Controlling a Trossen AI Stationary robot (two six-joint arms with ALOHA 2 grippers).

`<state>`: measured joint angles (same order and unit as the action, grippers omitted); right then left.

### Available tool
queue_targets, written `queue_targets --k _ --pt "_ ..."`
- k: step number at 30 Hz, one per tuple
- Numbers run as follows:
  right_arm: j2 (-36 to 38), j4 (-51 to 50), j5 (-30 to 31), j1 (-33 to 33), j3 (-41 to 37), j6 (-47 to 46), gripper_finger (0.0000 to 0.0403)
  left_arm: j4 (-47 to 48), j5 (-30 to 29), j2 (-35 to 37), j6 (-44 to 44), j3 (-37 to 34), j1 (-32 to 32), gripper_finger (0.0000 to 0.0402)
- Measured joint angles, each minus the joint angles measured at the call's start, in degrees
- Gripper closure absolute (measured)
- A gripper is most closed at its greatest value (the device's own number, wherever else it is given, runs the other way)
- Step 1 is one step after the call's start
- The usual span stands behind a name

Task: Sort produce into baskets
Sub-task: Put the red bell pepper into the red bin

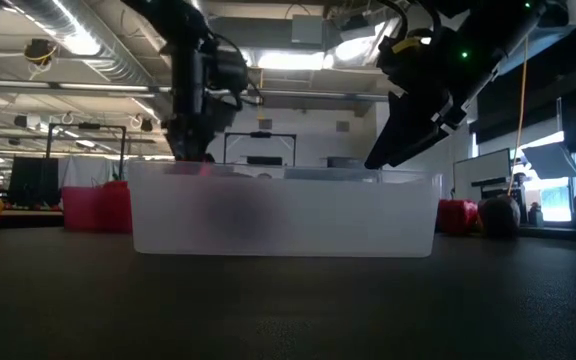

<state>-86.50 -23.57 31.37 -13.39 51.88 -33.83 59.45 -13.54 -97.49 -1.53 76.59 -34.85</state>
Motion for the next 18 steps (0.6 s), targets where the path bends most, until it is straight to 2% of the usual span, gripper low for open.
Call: queue_targets --k 11,18 --pt "0.0 1.5 -0.3 0.0 0.0 0.2 0.0111 -11.9 4.3 -0.5 3.1 -8.6 -0.4 0.0079" --pt "0.0 1.7 -0.5 0.0 0.0 0.3 0.0111 -13.5 4.2 -0.5 2.2 -9.4 -0.4 0.0077"
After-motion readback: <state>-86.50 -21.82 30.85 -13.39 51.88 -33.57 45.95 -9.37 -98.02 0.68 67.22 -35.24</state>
